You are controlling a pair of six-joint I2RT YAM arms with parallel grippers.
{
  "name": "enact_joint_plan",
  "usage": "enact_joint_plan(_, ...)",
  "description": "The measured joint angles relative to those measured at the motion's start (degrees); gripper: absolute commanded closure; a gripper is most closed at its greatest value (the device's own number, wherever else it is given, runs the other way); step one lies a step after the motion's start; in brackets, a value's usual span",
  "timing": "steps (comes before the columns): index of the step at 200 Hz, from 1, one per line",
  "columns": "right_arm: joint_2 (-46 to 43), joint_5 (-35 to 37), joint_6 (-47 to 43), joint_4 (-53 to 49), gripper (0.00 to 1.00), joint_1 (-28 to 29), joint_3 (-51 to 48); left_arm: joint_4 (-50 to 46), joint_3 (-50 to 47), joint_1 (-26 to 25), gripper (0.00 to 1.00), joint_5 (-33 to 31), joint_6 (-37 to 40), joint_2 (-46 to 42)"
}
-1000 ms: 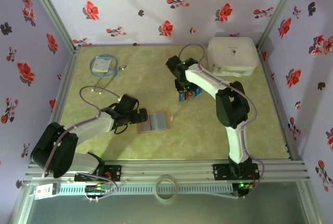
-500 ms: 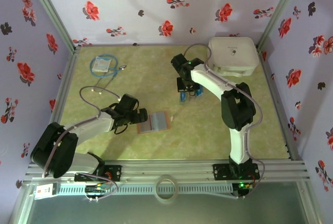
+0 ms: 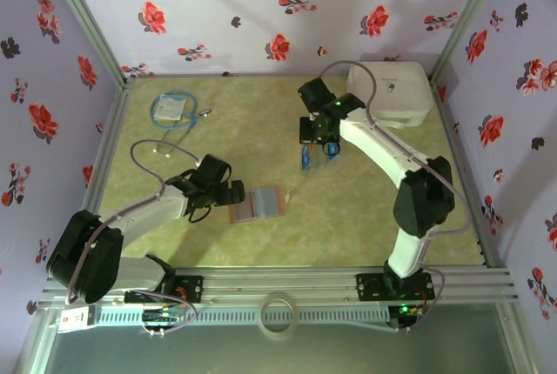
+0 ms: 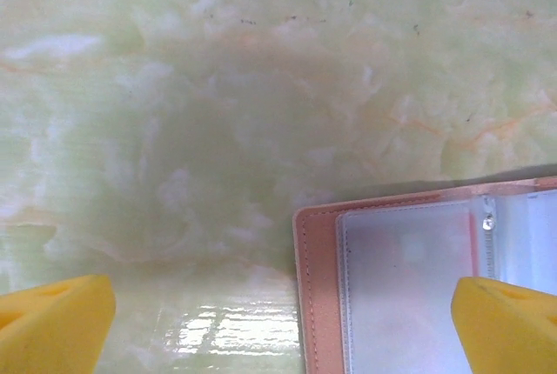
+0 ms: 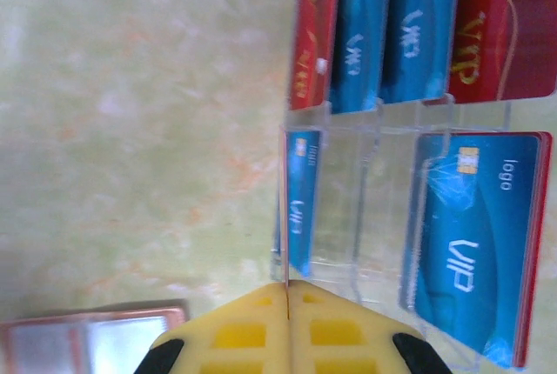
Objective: Put the credit cards into the card holder
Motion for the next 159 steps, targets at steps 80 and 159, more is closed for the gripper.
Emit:
enact_joint_plan(80, -11.54, -19.28, 6.19, 31.65, 1.0, 4.46, -27.74, -5.92, 1.09, -0.09, 0.0, -2.69, 0.52, -2.8)
enact_joint_plan(159, -12.39, -23.8, 14.36, 62.03, 1.0, 8.66, -50.86, -6.05, 0.11, -3.32, 0.0, -5.51, -0.87, -2.99)
